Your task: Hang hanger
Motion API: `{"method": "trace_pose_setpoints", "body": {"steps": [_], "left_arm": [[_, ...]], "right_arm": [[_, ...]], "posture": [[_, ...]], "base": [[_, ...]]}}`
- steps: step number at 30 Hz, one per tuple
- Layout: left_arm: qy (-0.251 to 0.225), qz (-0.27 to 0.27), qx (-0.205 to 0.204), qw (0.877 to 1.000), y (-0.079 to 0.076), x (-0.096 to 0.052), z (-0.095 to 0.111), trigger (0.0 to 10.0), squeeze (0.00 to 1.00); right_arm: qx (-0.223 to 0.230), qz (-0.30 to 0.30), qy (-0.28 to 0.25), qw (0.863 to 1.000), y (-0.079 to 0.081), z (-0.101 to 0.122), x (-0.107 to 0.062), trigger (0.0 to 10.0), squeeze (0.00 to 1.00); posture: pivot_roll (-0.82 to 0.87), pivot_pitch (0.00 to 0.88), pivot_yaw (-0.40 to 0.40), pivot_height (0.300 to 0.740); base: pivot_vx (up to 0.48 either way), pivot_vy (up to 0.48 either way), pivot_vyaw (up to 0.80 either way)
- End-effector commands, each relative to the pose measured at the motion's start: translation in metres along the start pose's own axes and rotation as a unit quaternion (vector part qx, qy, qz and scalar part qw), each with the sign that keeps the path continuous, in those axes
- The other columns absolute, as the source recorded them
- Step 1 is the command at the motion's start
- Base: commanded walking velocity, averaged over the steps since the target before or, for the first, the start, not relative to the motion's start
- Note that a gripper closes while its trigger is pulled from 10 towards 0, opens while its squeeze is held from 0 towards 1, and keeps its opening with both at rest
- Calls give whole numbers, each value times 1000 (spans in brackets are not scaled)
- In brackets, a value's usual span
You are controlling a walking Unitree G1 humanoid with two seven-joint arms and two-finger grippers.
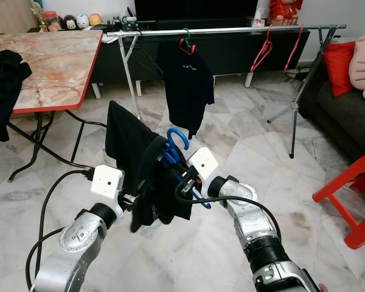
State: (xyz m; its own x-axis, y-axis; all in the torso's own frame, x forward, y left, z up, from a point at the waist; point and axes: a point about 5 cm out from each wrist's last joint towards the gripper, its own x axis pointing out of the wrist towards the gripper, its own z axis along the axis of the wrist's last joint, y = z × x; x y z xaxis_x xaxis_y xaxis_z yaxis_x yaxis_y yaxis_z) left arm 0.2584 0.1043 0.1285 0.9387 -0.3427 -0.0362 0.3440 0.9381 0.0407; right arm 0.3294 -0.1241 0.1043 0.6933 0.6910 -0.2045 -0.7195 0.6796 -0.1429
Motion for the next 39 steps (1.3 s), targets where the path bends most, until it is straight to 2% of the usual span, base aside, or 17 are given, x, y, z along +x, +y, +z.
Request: {"method": "trace_pose_setpoints", "body": {"steps": [1,3,6,8,13,20,21,22,23,24,25,26,39], "left_arm": [[-1,-3,8,1000,-1,3,1,10000,0],[-1,-4,9,1000,-1,3,1,10000,0],[11,-16,35,999,-5,6,-3,10000,0],[13,-22,23,999,-10,9,-3,10000,0],[17,-28,31,999,-14,11,-4,10000,0],[31,9,50,998,-6,18,-7,10000,0],[31,12,48,998,-5,18,-8,7294,0],[31,12,48,998,-5,18,-8,7294,0],[27,27,43,998,-2,18,-7,4039,0],[26,29,44,998,-1,18,-6,1725,0],[26,30,45,998,-1,18,-6,1725,0],[25,32,49,998,0,18,-6,157,0],[17,29,51,998,0,19,-1,0,0]], "right_arm": [[-11,1,-30,999,-1,16,0,0,0],[-11,9,-32,999,0,17,1,0,0],[-13,27,-39,999,6,21,5,0,0],[-13,38,-45,998,11,25,9,0,0],[-11,45,-51,998,15,28,10,0,0],[-7,84,-56,995,27,29,10,0,0],[-7,85,-56,995,28,29,10,0,0],[-7,85,-56,995,28,29,10,0,0],[-7,89,-56,994,29,30,10,0,0],[-8,91,-56,994,30,30,10,0,0],[-8,93,-57,994,30,30,10,0,0],[-8,94,-57,994,30,30,10,0,0],[-22,87,-41,995,22,29,7,0,0]], "posture": [[-51,0,-29,740],[-53,0,-34,740],[-55,0,-36,740],[-55,0,-37,740],[-56,0,-37,740],[-66,0,-36,740],[-66,0,-36,740],[-66,0,-36,740],[-66,0,-37,740],[-66,0,-37,740],[-64,0,-40,740],[-63,0,-41,740],[-58,0,-44,740]], "base": [[0,0,0],[0,0,0],[0,0,0],[0,0,0],[0,0,0],[0,0,0],[0,0,0],[0,0,0],[0,0,0],[0,0,0],[0,0,0],[0,0,0],[0,0,0]]}}
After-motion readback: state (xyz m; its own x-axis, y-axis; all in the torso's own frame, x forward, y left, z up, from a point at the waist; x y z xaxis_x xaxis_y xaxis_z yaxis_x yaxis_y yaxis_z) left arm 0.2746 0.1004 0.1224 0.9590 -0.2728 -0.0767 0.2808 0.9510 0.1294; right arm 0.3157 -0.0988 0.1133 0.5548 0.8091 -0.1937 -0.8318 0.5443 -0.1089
